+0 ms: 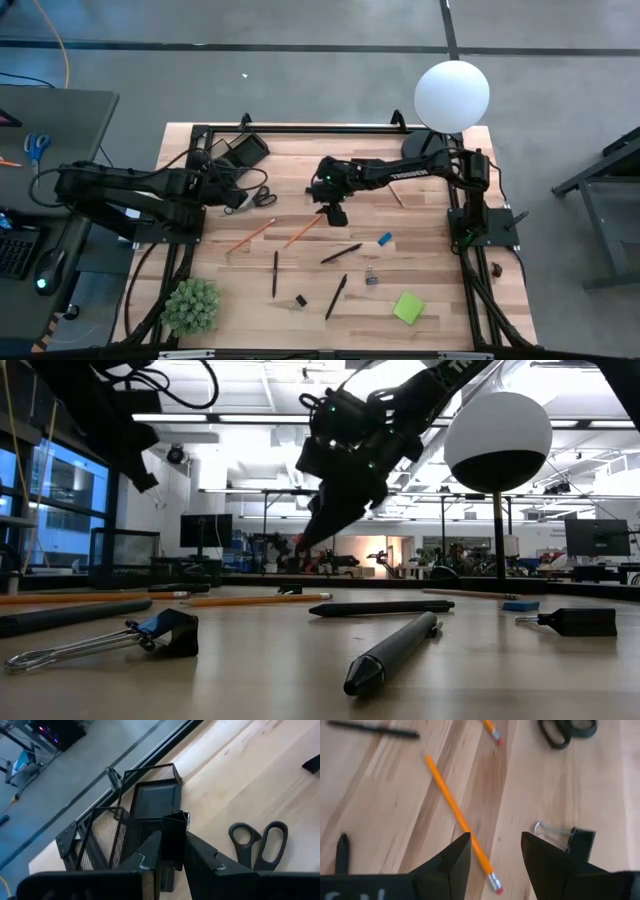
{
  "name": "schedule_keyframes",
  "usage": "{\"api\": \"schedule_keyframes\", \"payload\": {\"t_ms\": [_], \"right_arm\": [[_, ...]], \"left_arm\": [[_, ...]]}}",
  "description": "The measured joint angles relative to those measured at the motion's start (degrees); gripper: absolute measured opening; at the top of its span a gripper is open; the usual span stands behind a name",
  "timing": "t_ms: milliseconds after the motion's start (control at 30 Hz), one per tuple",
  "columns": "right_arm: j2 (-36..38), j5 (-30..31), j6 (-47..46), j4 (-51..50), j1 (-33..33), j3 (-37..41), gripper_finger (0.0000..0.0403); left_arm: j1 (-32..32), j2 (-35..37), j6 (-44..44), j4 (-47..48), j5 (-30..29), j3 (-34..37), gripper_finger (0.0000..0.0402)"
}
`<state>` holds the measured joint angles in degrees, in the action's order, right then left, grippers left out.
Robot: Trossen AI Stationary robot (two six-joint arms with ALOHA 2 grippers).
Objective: Pick and place office supplies into organizer
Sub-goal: Put the black binder clip into the black desk organizer
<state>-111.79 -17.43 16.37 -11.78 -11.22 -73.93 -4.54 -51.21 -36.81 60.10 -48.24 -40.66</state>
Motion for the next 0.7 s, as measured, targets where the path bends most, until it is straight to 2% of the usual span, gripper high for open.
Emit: {"api": "schedule_keyframes", "payload": {"t_ms": [167,367,433,600,700], "right_arm": [[0.0,-1.27,-4.47,3.75,0.11,-0.37,0.0165],[0.0,-2.86,-7.37,3.53,1.53,-1.66,0.0165],[0.02,-2.97,-7.27,3.44,2.25,-2.24,0.0165],[0.48,-2.91,-6.99,1.95,3.52,-2.23,0.0165],[0.92,-2.82,-6.45,0.53,3.7,-2.23,0.0165]], "left_arm": [[-1.69,-1.18,-2.79,1.64,-1.47,0.0,0.0048],[-10.76,-4.23,-5.09,2.41,-0.05,0.0,0.0049],[-14.08,-5.23,-2.9,1.01,1.13,0.0,0.0049],[-22.64,-7.65,6.24,-4.26,8.75,0.0,0.0049],[-27.08,-9.67,11.32,-6.51,10.64,0.0,0.0049]]}}
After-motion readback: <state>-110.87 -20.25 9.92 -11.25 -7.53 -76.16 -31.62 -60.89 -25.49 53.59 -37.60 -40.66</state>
